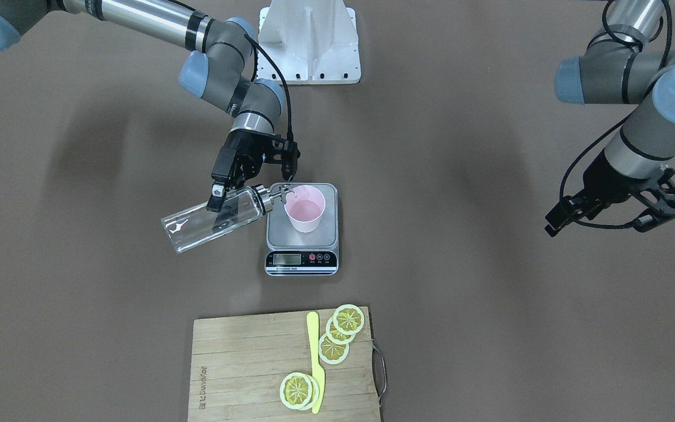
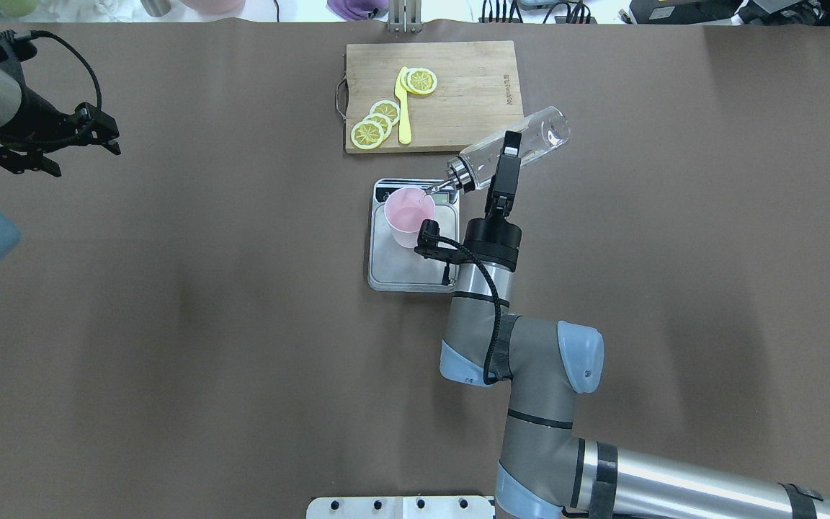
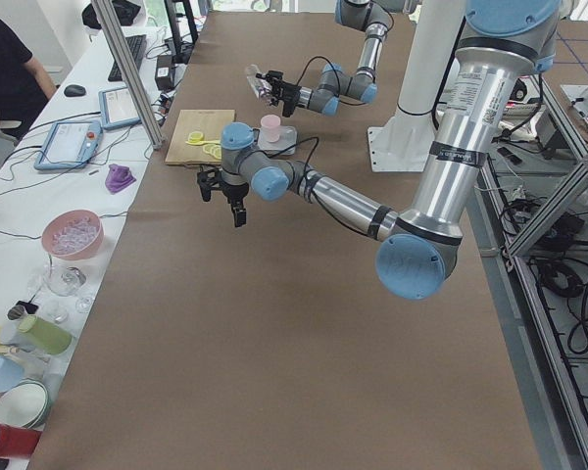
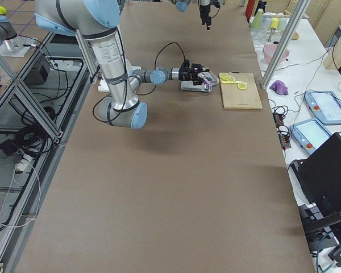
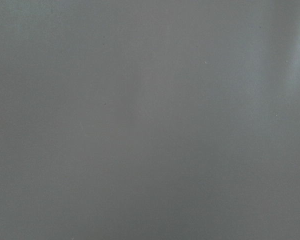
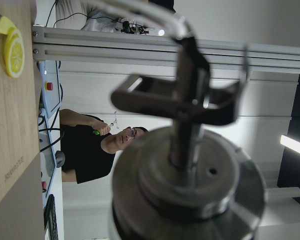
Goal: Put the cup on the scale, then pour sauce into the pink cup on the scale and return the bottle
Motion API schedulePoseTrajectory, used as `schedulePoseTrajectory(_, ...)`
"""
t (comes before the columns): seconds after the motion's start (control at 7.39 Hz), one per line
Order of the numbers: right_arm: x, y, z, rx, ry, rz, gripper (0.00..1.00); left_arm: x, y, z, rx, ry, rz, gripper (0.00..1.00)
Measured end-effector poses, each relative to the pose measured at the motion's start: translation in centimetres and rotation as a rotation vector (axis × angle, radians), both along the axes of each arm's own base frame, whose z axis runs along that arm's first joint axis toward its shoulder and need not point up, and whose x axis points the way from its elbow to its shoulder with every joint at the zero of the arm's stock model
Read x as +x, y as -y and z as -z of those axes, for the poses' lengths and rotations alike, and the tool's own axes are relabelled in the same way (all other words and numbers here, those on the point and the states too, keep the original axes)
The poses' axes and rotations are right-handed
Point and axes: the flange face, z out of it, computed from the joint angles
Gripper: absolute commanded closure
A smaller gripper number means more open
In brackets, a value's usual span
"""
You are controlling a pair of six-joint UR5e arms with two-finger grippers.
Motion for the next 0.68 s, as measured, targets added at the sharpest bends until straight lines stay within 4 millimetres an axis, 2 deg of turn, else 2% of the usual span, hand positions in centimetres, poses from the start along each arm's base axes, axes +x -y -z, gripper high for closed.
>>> schedulePoseTrajectory(0.41, 0.21, -0.08, 0.41, 0.043, -0.004, -0.011, 1.00, -0.01, -0.02, -0.05, 0.000, 0.000, 0.000, 0.01)
schedulePoseTrajectory(0.68, 0.20, -0.18, 0.32, 0.027, 0.056, -0.001, 1.00, -0.12, 0.02, -0.03, 0.001, -0.001, 0.002, 0.01)
